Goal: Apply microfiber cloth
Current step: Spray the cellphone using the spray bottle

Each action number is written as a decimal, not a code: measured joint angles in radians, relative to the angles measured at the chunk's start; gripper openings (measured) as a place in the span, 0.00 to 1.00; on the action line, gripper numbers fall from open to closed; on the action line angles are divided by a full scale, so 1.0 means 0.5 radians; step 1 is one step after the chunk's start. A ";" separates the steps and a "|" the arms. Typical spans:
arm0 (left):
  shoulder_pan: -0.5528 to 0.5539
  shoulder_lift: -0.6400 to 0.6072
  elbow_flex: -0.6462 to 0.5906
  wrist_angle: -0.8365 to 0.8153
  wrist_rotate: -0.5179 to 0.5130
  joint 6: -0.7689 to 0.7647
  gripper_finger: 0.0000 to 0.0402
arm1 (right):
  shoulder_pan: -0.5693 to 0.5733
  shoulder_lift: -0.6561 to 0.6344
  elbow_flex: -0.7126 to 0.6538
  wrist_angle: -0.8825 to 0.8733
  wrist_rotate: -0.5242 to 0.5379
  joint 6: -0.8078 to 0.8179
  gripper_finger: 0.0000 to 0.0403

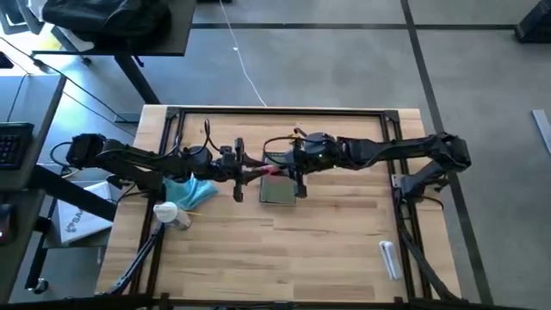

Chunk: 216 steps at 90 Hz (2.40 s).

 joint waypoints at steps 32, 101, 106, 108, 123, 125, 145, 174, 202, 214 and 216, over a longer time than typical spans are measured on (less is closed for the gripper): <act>-0.012 -0.001 0.000 -0.160 0.024 0.005 0.21 | 0.000 0.000 0.001 -0.016 0.000 -0.004 0.00; -0.087 -0.147 -0.001 -0.387 -0.165 0.064 0.06 | 0.001 -0.002 0.002 -0.013 -0.001 0.012 0.02; -0.087 -0.142 -0.001 -0.387 -0.164 0.069 0.04 | 0.001 -0.002 0.002 -0.015 -0.001 0.016 0.03; -0.087 -0.141 -0.001 -0.387 -0.164 0.069 0.03 | 0.001 -0.002 0.002 -0.018 -0.002 0.016 0.03; -0.087 -0.139 -0.001 -0.407 -0.163 0.059 0.03 | 0.001 -0.002 0.002 -0.012 -0.004 0.017 0.04; -0.087 -0.140 -0.001 -0.407 -0.163 0.059 0.03 | 0.001 -0.002 0.002 -0.008 -0.006 0.017 0.04; -0.091 -0.143 -0.001 -0.409 -0.174 0.054 0.03 | 0.002 -0.002 -0.001 0.079 -0.012 0.009 0.04; -0.091 -0.130 -0.001 -0.438 -0.189 0.052 0.03 | 0.002 -0.002 0.003 0.084 -0.036 0.004 0.09; -0.091 -0.129 -0.005 -0.441 -0.192 0.050 0.03 | 0.002 -0.040 0.008 0.069 -0.038 0.013 0.19; -0.091 -0.132 -0.005 -0.404 -0.195 0.051 0.03 | 0.005 -0.010 0.007 0.153 -0.038 0.014 0.19; -0.091 -0.129 -0.005 -0.403 -0.195 0.051 0.03 | 0.007 0.000 0.007 0.164 -0.038 0.015 0.18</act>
